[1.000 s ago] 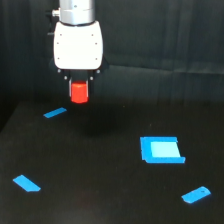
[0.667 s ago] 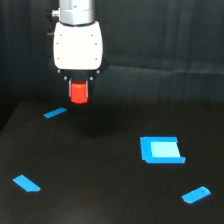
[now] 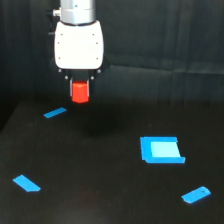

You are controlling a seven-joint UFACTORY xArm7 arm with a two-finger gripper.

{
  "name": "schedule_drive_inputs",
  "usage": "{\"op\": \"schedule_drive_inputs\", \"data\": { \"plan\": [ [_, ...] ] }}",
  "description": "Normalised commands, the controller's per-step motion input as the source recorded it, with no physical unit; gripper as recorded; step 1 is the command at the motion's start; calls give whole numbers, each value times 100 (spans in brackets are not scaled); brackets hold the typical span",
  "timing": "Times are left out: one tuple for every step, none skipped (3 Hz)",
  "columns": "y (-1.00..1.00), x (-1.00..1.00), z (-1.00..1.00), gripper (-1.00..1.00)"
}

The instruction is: Pick up the red object from the table

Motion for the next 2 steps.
{"op": "schedule_drive_inputs", "data": {
  "plan": [
    [-11, -3, 4, -88],
    [-8, 5, -7, -100]
  ]
}}
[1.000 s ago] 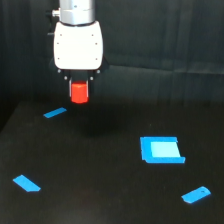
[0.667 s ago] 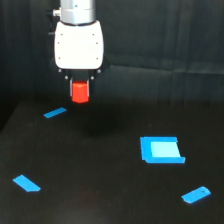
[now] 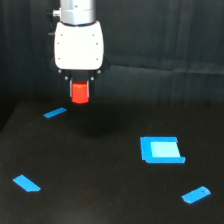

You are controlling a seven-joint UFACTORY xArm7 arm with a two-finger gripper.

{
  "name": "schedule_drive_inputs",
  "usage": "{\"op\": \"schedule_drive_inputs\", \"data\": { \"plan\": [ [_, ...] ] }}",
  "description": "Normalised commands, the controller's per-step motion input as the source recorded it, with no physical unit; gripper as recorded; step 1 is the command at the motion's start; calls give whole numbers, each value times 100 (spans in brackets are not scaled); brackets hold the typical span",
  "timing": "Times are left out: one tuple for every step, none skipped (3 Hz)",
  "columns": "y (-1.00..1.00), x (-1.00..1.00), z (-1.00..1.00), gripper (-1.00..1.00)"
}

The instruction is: Pick up the red object from the table

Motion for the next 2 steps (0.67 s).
{"op": "schedule_drive_inputs", "data": {
  "plan": [
    [6, 1, 2, -96],
    [-5, 1, 8, -99]
  ]
}}
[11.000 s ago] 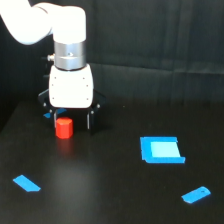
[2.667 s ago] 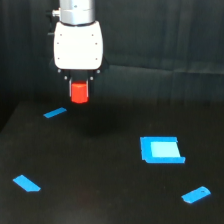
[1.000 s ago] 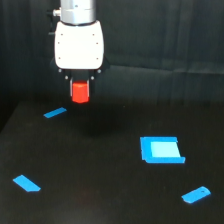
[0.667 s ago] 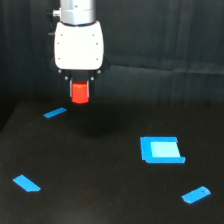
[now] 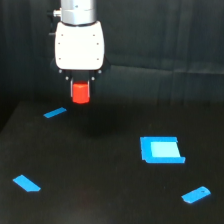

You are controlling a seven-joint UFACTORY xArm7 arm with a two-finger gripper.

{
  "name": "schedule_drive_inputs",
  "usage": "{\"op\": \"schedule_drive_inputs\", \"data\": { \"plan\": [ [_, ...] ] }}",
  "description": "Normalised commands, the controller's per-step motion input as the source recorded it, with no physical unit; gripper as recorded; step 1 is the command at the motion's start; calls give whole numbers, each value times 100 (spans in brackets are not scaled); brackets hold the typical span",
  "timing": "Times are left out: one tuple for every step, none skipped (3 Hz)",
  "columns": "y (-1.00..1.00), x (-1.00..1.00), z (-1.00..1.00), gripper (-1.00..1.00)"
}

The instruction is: Pick up the red object from the table

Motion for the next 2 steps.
{"op": "schedule_drive_inputs", "data": {
  "plan": [
    [-11, 3, 4, -93],
    [-5, 7, 11, -99]
  ]
}}
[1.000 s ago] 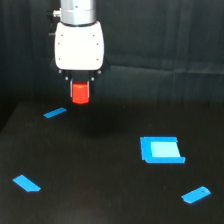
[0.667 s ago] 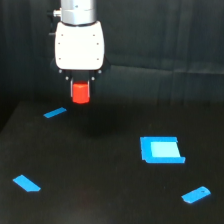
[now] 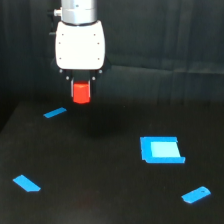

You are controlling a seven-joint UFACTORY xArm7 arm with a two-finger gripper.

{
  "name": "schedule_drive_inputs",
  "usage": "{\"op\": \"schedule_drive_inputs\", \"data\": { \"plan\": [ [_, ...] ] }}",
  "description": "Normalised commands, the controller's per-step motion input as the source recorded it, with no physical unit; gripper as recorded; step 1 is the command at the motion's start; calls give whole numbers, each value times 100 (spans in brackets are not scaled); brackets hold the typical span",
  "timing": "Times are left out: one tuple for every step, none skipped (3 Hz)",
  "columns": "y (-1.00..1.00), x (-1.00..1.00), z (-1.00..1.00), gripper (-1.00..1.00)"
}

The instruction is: Pick up the red object from the table

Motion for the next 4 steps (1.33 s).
{"op": "schedule_drive_inputs", "data": {
  "plan": [
    [-10, 4, 6, -100],
    [-2, 4, -4, -89],
    [-3, 3, -2, -94],
    [5, 7, 6, -93]
  ]
}}
